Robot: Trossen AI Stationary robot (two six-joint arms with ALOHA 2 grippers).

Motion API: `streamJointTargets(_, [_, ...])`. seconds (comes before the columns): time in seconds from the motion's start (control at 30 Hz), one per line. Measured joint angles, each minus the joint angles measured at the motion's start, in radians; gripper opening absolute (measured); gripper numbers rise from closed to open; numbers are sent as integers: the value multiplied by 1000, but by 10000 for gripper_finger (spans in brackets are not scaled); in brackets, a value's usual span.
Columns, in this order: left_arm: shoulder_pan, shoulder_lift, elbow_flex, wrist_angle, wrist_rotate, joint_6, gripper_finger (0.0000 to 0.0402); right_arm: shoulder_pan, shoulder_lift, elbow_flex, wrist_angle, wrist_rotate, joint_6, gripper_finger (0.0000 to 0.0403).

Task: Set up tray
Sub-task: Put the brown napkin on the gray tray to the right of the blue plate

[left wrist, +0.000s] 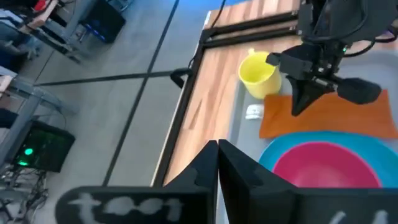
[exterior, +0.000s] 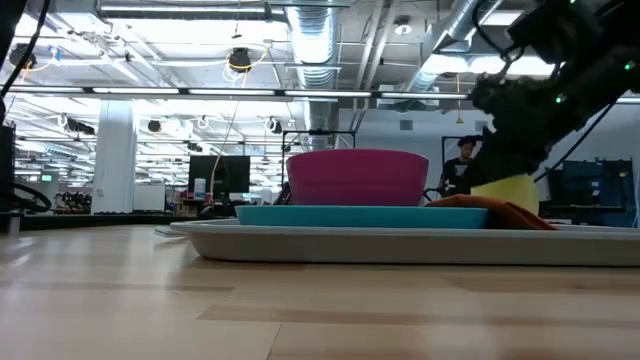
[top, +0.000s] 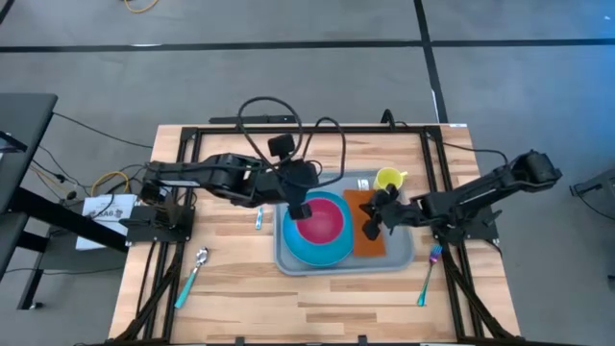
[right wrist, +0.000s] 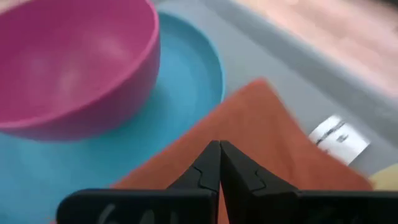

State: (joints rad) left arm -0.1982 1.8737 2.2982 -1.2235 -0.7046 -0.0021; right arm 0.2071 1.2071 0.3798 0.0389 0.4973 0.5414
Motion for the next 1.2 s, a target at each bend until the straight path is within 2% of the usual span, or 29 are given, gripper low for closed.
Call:
streamJointTargets(0.13, [1, 13, -1, -22, -1, -10, 0, -15, 62, 0, -20, -63, 43, 1])
streamJointTargets(0.27, [7, 9, 0, -9, -13, -23, 0, -13, 106, 0, -66, -78, 98, 0])
streamJointTargets(0.47, [8, 11, 0, -18, -43, -23, 0, -13, 91, 0, -156, -103, 166, 0])
streamJointTargets(0.6, [8, 11, 0, -17, -42, -19, 0, -10, 68, 2, -261, -155, 244, 0])
streamJointTargets(0.77, [8, 11, 0, -18, -43, -17, 0, 10, 64, 13, -377, -164, 332, 0])
streamJointTargets(1.0, [8, 11, 0, -21, -41, -13, 0, 66, 69, 114, -627, -191, 438, 0])
streamJointTargets(1.1, [8, 11, 0, -21, -41, -10, 0, 106, 69, 148, -671, -182, 480, 0])
streamJointTargets(1.2, [8, 11, 0, -21, -41, -10, 0, 144, 69, 172, -685, -95, 472, 0])
